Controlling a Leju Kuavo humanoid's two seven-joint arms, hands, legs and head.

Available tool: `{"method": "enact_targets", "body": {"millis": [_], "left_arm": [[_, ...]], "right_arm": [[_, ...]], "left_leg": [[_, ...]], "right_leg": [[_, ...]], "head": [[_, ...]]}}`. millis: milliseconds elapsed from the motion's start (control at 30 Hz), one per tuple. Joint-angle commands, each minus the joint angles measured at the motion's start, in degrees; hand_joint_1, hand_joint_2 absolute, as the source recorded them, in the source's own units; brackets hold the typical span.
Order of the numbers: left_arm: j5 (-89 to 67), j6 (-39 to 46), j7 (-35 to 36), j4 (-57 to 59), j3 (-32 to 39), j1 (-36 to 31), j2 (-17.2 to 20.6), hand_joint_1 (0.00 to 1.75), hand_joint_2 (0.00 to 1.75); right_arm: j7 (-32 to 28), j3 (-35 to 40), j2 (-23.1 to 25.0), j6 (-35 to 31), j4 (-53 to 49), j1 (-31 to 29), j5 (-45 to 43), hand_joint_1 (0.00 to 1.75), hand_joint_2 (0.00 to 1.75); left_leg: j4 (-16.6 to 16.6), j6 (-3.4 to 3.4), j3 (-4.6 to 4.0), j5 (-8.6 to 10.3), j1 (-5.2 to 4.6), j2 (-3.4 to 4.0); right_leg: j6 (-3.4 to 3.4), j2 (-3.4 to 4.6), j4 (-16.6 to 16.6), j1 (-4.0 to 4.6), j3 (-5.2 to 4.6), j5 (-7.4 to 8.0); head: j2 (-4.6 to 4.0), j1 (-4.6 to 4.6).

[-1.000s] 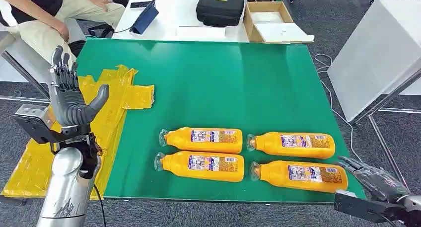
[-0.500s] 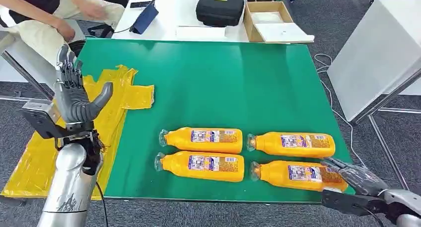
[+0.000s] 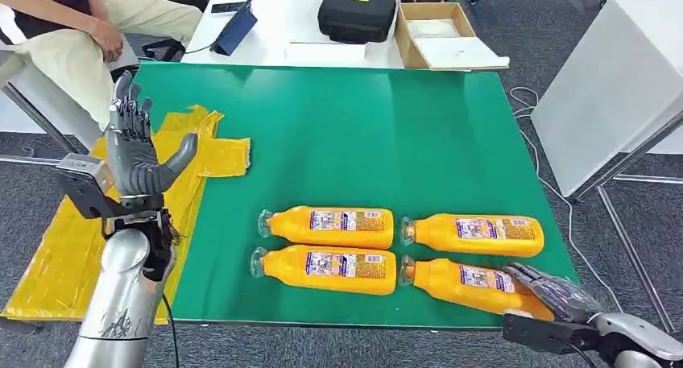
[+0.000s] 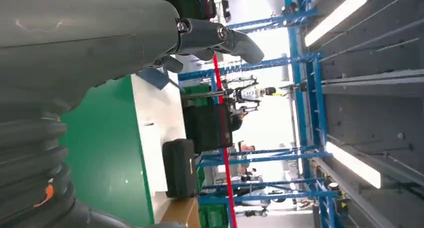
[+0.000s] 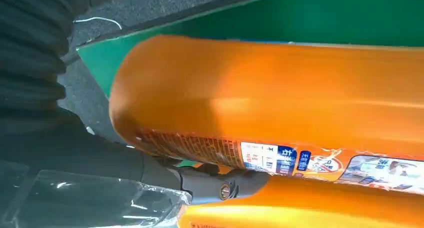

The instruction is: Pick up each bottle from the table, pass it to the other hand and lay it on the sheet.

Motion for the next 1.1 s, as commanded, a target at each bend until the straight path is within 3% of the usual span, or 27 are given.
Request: {"method": "enact_targets", "body": {"millis": [33, 100, 133, 167, 400, 600, 633, 667, 733, 767, 800, 833, 900, 1100], "left_arm": [[-0.17, -0.19, 0.87, 4.21, -0.08, -1.52, -1.27, 0.0, 1.75], [-0.23, -0.34, 0.88, 5.09, -0.25, -2.07, -1.45, 0.0, 1.75], [-0.23, -0.36, 0.88, 5.2, -0.29, -2.17, -1.48, 0.0, 1.75], [-0.23, -0.36, 0.88, 5.2, -0.29, -2.17, -1.48, 0.0, 1.75], [-0.36, -0.54, 0.88, 5.97, -0.62, -2.44, -1.58, 0.0, 1.75], [-0.41, -0.23, 0.74, 6.03, -0.58, -1.48, -1.32, 0.0, 1.75], [-0.4, -0.21, 0.75, 6.02, -0.56, -1.44, -1.38, 0.0, 1.75], [-0.4, -0.21, 0.75, 6.04, -0.55, -1.35, -1.43, 0.0, 1.75], [-0.41, -0.16, 0.76, 6.11, -0.48, -1.25, -1.6, 0.0, 1.75], [-0.43, -0.13, 0.76, 6.11, -0.45, -1.19, -1.63, 0.0, 1.75], [-0.46, -0.05, 0.77, 6.03, -0.39, -1.08, -1.69, 0.0, 1.75], [-0.49, -0.01, 0.77, 5.97, -0.32, -1.03, -1.68, 0.0, 1.75], [-0.53, 0.11, 0.78, 5.65, -0.21, -0.79, -1.75, 0.0, 1.75], [-0.84, 0.19, 0.96, 5.56, -0.15, -0.71, -1.63, 0.0, 1.75]], "right_arm": [[1.02, 1.88, 2.54, 0.71, 2.53, -0.63, -0.85, 0.0, 1.75], [1.42, 1.86, 2.46, 0.48, 2.12, 0.34, -1.13, 0.0, 1.75], [1.52, 1.86, 2.46, 0.33, 2.04, 0.58, -1.16, 0.0, 1.75], [1.52, 1.86, 2.46, 0.33, 2.04, 0.58, -1.16, 0.0, 1.75], [2.9, 2.3, 3.54, -0.69, 2.22, 1.74, -0.84, 0.0, 1.75], [2.42, 3.9, 3.56, -1.05, 5.82, -1.0, 0.15, 0.0, 1.75], [2.2, 4.14, 3.81, -1.1, 6.36, -1.43, 0.34, 0.0, 1.75], [1.88, 4.4, 4.22, -1.26, 7.06, -1.88, 0.55, 0.0, 1.75], [1.2, 4.95, 4.96, -1.9, 8.2, -2.5, 1.0, 0.05, 1.75], [1.13, 5.1, 5.17, -2.05, 8.43, -2.73, 1.11, 0.19, 1.75], [0.96, 5.33, 5.33, -2.38, 8.78, -3.08, 1.34, 0.7, 1.75], [0.79, 5.35, 5.62, -2.65, 9.06, -3.44, 1.45, 1.34, 1.75], [0.42, 5.42, 6.23, -3.07, 9.9, -4.18, 1.62, 1.59, 1.75], [-0.34, 5.19, 8.04, -4.55, 10.98, -5.28, 2.7, 1.73, 1.75]], "left_leg": [[-0.13, -0.38, 0.68, -0.22, 0.11, -0.01], [-0.06, -0.16, 0.21, -0.05, 0.07, -0.07], [-0.15, -0.39, 0.69, -0.2, 0.12, -0.13], [-0.06, -0.16, 0.2, -0.04, 0.07, -0.1], [-0.1, -0.3, 0.48, -0.14, 0.13, -0.14], [-0.08, -0.2, 0.31, -0.09, 0.08, 0.0], [-0.17, -0.42, 0.77, -0.23, 0.11, 0.02], [-0.1, -0.23, 0.34, -0.09, 0.08, -0.01], [-0.11, -0.24, 0.4, -0.11, 0.11, -0.01], [-0.15, -0.32, 0.56, -0.15, 0.11, -0.02], [-0.11, -0.24, 0.39, -0.11, 0.13, -0.01], [-0.14, -0.3, 0.52, -0.14, 0.14, 0.0], [-0.07, -0.18, 0.26, -0.08, 0.1, 0.04], [-0.11, -0.24, 0.4, -0.08, 0.11, 0.09]], "right_leg": [[-0.31, -0.1, -0.2, 0.13, 0.73, -0.19], [-0.13, -0.11, -0.1, 0.08, 0.25, -0.05], [-0.31, -0.22, -0.22, 0.14, 0.77, -0.21], [-0.13, -0.14, -0.11, 0.08, 0.26, -0.06], [-0.24, -0.21, -0.18, 0.15, 0.56, -0.15], [-0.16, -0.03, -0.14, 0.09, 0.33, -0.06], [-0.33, -0.07, -0.25, 0.13, 0.8, -0.18], [-0.18, -0.07, -0.15, 0.09, 0.37, -0.07], [-0.19, -0.06, -0.19, 0.12, 0.44, -0.07], [-0.25, -0.09, -0.24, 0.13, 0.61, -0.11], [-0.2, -0.06, -0.21, 0.14, 0.45, -0.06], [-0.24, -0.06, -0.25, 0.15, 0.58, -0.09], [-0.14, 0.0, -0.15, 0.11, 0.3, -0.02], [-0.2, -0.03, -0.19, 0.12, 0.4, -0.03]], "head": [[0.0, 0.0], [0.0, 0.0], [0.0, 0.0], [0.0, 0.0], [0.0, 0.0], [0.0, 0.0], [0.0, 0.0], [0.0, 0.0], [0.0, -0.02], [0.0, 0.0], [0.0, 0.0], [0.0, 0.0], [0.0, 0.0], [0.0, 0.0]]}}
